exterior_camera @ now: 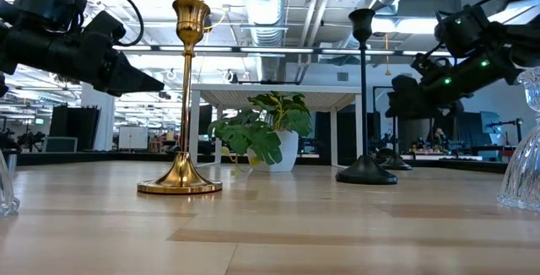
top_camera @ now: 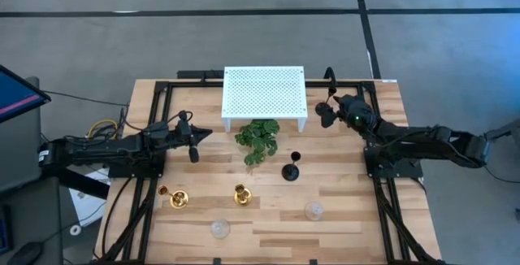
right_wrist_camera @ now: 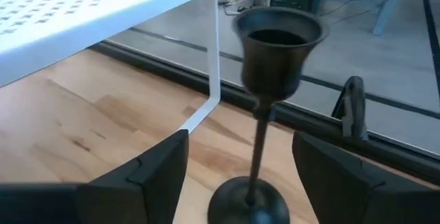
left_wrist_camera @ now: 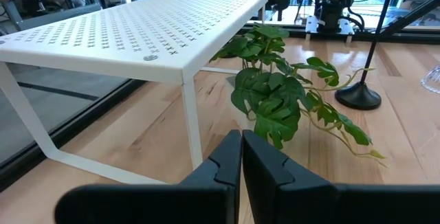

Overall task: Pick & Place candle stick holders
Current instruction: Put the top black candle holder on the shelf

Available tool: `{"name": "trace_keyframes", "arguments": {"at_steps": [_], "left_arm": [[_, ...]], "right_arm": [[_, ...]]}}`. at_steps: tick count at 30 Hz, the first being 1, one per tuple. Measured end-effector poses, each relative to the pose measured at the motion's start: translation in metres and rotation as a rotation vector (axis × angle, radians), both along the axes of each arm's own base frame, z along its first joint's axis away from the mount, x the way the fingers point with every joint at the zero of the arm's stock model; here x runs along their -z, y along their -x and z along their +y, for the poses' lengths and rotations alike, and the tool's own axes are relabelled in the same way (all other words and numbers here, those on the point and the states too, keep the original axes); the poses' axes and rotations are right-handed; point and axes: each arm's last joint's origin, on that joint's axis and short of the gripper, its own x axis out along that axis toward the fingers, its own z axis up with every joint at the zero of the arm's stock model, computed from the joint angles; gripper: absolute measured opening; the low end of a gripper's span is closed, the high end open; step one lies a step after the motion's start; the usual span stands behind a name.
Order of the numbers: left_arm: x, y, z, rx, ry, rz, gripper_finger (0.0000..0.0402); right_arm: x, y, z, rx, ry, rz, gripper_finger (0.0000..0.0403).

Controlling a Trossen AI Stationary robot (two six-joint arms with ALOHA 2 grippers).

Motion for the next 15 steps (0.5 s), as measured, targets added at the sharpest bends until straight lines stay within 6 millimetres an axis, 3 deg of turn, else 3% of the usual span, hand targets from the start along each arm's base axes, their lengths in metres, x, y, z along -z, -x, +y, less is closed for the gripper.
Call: {"name": "trace_keyframes", "arguments": {"at_steps": [11, 15], "left_arm": [[-0.0001, 0.0, 0.0, 0.0, 0.0, -0.001, 0.0014], [-0.0001, 0.0, 0.0, 0.001, 0.0, 0.0, 0.0014]], "right_arm": [[-0.0074, 0.0011, -0.0057, 0.003, 0.054, -0.053, 0.0195], [-0.0074, 0.0019, -0.0067, 0.01, 0.054, -0.052, 0.0143]]}}
